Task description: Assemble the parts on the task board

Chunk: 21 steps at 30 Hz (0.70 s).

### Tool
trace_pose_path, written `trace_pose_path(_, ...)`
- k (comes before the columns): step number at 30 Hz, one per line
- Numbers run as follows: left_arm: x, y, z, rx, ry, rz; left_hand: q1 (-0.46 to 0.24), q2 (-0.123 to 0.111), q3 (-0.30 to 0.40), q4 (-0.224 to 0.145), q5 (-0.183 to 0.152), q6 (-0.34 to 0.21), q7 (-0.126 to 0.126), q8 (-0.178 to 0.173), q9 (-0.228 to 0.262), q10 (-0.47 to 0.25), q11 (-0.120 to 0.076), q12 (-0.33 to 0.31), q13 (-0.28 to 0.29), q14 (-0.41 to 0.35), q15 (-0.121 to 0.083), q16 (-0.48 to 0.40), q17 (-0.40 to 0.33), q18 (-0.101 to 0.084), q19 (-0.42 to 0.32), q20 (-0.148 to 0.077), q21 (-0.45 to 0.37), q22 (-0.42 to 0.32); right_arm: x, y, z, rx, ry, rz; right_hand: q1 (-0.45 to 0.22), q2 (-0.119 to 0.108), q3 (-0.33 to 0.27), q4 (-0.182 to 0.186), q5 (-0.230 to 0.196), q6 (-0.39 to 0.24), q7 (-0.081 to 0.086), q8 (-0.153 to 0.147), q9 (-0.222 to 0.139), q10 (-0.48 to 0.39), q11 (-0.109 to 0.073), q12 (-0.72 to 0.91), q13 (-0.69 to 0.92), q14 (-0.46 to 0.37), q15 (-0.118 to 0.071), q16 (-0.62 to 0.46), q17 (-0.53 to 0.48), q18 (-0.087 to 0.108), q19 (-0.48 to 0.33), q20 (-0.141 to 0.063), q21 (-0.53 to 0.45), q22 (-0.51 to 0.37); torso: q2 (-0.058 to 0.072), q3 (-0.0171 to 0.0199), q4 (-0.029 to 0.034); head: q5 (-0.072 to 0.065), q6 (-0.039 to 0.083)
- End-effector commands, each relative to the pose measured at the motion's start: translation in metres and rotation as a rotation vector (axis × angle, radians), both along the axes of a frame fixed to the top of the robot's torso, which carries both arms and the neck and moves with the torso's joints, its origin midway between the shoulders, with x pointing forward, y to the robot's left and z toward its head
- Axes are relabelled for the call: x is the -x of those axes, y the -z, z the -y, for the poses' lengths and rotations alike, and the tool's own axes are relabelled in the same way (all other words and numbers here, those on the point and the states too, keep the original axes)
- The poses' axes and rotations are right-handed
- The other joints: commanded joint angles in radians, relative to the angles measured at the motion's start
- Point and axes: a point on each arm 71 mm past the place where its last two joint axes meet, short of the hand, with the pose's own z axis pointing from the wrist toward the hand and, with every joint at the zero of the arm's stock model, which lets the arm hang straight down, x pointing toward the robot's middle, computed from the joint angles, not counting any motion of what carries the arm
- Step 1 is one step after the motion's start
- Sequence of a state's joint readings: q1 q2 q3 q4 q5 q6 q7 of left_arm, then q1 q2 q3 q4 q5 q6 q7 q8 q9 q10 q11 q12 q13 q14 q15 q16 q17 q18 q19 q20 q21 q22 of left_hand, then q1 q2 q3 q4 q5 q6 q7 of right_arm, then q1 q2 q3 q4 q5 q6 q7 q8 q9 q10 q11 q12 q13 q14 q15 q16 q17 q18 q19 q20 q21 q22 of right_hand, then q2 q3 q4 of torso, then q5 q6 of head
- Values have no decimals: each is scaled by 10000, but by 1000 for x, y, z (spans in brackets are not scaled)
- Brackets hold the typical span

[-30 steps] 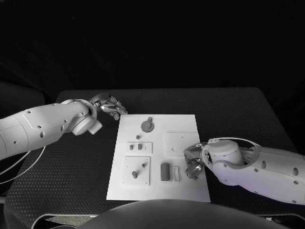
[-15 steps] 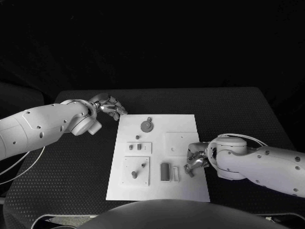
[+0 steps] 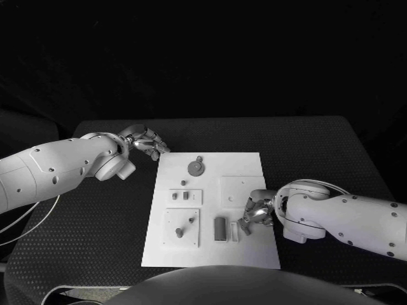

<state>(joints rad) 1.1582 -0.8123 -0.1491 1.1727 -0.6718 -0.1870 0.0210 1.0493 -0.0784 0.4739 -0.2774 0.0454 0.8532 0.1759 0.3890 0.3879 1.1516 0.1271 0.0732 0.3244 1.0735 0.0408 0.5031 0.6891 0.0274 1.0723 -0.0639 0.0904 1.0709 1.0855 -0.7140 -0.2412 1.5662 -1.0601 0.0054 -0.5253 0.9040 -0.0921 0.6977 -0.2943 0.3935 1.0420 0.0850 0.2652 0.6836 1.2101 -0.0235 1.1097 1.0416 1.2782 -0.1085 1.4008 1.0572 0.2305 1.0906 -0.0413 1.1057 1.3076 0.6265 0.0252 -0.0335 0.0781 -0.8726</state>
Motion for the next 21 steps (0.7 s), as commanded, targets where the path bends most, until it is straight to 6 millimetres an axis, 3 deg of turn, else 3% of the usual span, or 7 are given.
trace_pose_path(1,0,0,3,22,168,-46,-82,22,34,25,44,-86,-9,-3,15,-67,-22,-5,4,63,-5,-46,13,123,35,57,-36,17,3,3,0,-339,779,-564,884,858,67,0,-8,68,-4,71,34,103,-16,-25,-10,43,-25,16,12,313,68,-24,32,53,0,-2,0,-1,0)
trace_pose_path(21,1,0,3,4,174,-53,-77,10,32,14,44,-84,-10,-1,16,-68,-21,-5,4,67,-5,-59,30,123,36,57,-39,22,4,7,-13,-357,810,-1176,838,865,56,0,12,46,4,56,15,94,-9,-37,-16,4,-38,-16,-52,313,65,-21,23,45,2,6,-1,-32,0)
